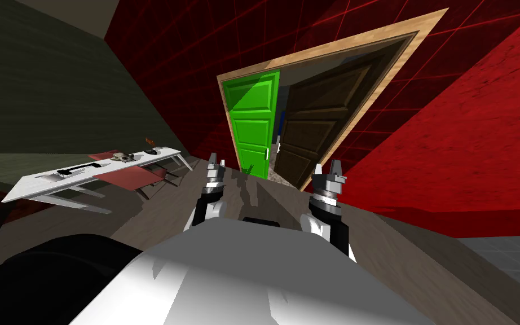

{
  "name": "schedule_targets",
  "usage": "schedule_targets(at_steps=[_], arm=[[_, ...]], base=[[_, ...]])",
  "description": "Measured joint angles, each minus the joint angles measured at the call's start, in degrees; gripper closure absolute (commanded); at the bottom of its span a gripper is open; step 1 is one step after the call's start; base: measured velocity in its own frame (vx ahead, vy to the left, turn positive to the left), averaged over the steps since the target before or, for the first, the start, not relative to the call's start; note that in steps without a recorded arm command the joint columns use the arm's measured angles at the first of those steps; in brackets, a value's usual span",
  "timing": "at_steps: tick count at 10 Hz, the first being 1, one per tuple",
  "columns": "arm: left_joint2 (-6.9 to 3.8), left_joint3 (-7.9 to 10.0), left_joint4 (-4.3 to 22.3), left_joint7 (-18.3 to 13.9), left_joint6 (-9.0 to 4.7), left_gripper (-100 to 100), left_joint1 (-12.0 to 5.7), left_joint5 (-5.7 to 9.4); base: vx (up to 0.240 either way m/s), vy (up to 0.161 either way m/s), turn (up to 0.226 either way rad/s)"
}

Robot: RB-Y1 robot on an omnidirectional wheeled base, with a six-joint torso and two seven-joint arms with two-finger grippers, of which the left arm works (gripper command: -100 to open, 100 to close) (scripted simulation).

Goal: Push the door open

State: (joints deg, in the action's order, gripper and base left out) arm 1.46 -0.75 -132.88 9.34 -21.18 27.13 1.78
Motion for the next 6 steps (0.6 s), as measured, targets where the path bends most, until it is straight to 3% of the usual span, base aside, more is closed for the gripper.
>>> schedule_targets(at_steps=[6], arm=[[-2.27, -0.16, 7.63, -6.26, -2.73, -100, -2.33, 3.56]], base=[[0.123, 0.016, -0.118]])
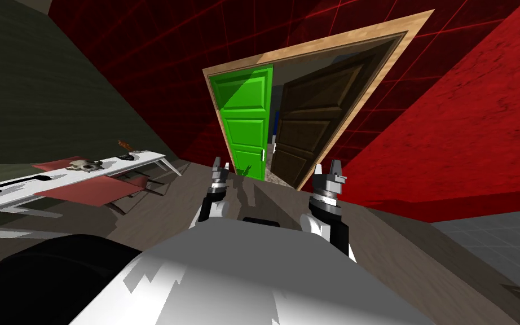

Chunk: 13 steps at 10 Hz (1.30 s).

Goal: Push the door open

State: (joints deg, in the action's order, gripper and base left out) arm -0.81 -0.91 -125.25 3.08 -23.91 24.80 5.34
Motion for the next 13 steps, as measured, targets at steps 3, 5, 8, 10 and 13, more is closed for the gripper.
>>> schedule_targets(at_steps=[3, 5, 8, 10, 13], arm=[[-0.75, 0.05, 3.62, -2.77, -1.11, -100, -1.37, 1.61], [-1.28, -0.10, 6.03, -4.77, -2.34, -100, -1.72, 2.70], [-1.88, -0.10, 10.44, -7.98, -3.73, -100, -3.40, 4.52], [-2.28, -0.07, 13.32, -10.23, -4.63, -100, -4.52, 5.82], [-2.67, -0.18, 17.65, -13.85, -6.07, -100, -5.96, 7.86]], base=[[0.083, 0.012, -0.108], [0.096, 0.028, -0.105], [0.087, 0.019, -0.134], [0.084, 0.027, -0.118], [0.102, 0.042, -0.134]])
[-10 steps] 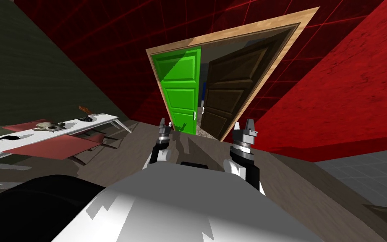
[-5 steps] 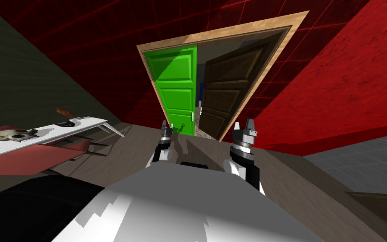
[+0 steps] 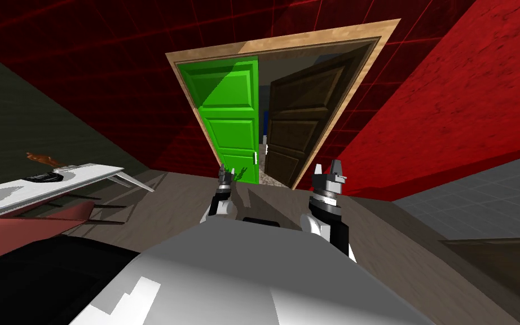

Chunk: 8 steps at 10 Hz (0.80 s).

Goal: Push the door open

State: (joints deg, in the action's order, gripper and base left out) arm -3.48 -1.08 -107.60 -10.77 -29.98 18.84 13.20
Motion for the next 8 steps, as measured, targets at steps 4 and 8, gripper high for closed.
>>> schedule_targets(at_steps=[4, 8], arm=[[-0.43, -0.12, 6.35, -5.04, -2.19, -100, -2.11, 2.86], [-0.98, -0.36, 12.87, -10.64, -4.93, -100, -3.56, 5.87]], base=[[0.090, 0.036, -0.140], [0.090, 0.046, -0.149]])
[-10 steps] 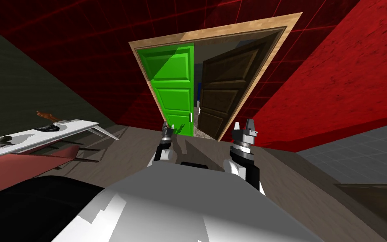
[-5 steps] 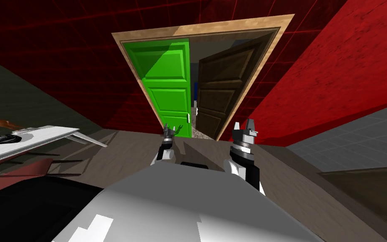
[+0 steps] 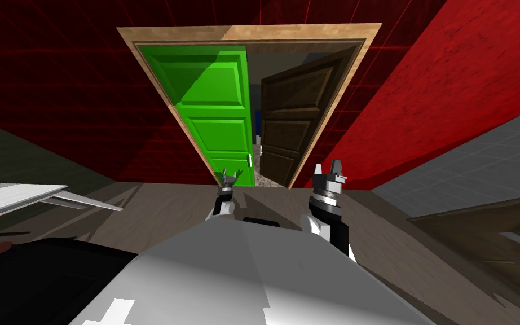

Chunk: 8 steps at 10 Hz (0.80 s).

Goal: Push the door open

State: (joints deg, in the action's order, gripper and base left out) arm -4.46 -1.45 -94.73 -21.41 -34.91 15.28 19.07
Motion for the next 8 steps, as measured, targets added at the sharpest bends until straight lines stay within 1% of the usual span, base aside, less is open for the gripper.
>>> schedule_targets(at_steps=[1, 2, 3, 5, 6, 7, 8], arm=[[0.18, -0.05, 1.70, -1.22, -0.57, -100, -0.73, 0.71], [0.04, 0.04, 3.04, -2.55, -0.83, -100, -1.26, 1.56], [0.17, 0.02, 4.61, -3.82, -1.25, -100, -1.89, 2.30], [0.30, -0.22, 7.96, -6.52, -2.75, -100, -2.71, 3.73], [0.41, -0.29, 9.39, -7.80, -3.29, -100, -3.14, 4.47], [0.40, -0.25, 10.59, -8.56, -3.66, -100, -3.66, 4.84], [0.37, -0.17, 11.48, -9.38, -3.79, -100, -3.97, 5.41]], base=[[0.094, 0.044, -0.119], [0.078, 0.042, -0.142], [0.091, 0.055, -0.163], [0.095, 0.055, -0.152], [0.051, 0.037, -0.036], [0.043, 0.034, -0.085], [0.051, 0.040, -0.158]])
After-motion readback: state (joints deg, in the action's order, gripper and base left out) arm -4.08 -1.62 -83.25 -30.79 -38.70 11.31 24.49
